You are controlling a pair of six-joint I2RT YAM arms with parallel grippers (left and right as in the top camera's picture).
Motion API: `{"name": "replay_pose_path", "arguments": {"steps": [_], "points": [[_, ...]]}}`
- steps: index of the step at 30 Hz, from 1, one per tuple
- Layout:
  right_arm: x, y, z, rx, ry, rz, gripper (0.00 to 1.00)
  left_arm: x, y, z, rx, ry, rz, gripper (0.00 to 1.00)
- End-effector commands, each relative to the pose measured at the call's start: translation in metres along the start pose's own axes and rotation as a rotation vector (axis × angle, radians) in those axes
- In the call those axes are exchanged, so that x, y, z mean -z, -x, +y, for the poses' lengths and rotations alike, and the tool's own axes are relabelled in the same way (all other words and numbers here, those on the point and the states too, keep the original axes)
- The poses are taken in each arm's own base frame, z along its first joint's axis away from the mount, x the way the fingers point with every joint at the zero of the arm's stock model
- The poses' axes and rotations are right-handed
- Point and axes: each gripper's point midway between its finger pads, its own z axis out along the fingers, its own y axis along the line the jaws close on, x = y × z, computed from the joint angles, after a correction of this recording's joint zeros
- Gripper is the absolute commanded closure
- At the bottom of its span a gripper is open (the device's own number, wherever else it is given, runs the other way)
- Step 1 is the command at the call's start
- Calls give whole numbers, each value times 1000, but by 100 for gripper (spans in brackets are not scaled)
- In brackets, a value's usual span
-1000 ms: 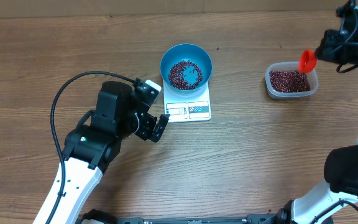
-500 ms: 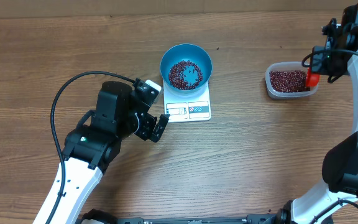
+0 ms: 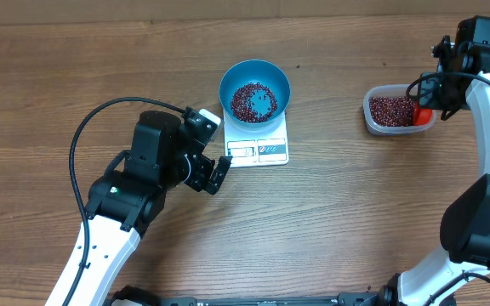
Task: Scoop item into bowl and weigh 150g on scale
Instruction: 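Return the empty scoop with the right gripper to the bean tub, then scoop beans from the tub again with the right gripper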
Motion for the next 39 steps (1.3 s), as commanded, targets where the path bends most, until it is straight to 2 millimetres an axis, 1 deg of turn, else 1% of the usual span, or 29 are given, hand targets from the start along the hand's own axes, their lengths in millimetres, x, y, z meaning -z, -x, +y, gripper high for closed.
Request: {"name": "replay_pose_path", "arguments": {"steps": [1,5,8,10,19,25,31,35,39], "points": [[-4,-2,2,7,3,10,96,5,9,1,4,9,-23,0],[-16,-8,7,9,29,48,96,5,9,1,4,9,-23,0],[-26,-12,17,9,85,80,96,5,9,1,4,9,-23,1],[-29,-13,25,7,133,85,96,5,9,1,4,9,-23,1],[-22,-12,62,23,355,72,96,5,9,1,4,9,-23,0],[-25,-12,72,13,424,82,96,5,9,1,4,9,-24,0],[-24,-11,72,-39,518,80,96,5,9,1,4,9,-23,0],[-26,-13,61,-100,573,91,96,5,9,1,4,9,-23,1],[-28,-15,44,-155,591,94,96,5,9,1,4,9,-23,0]]}}
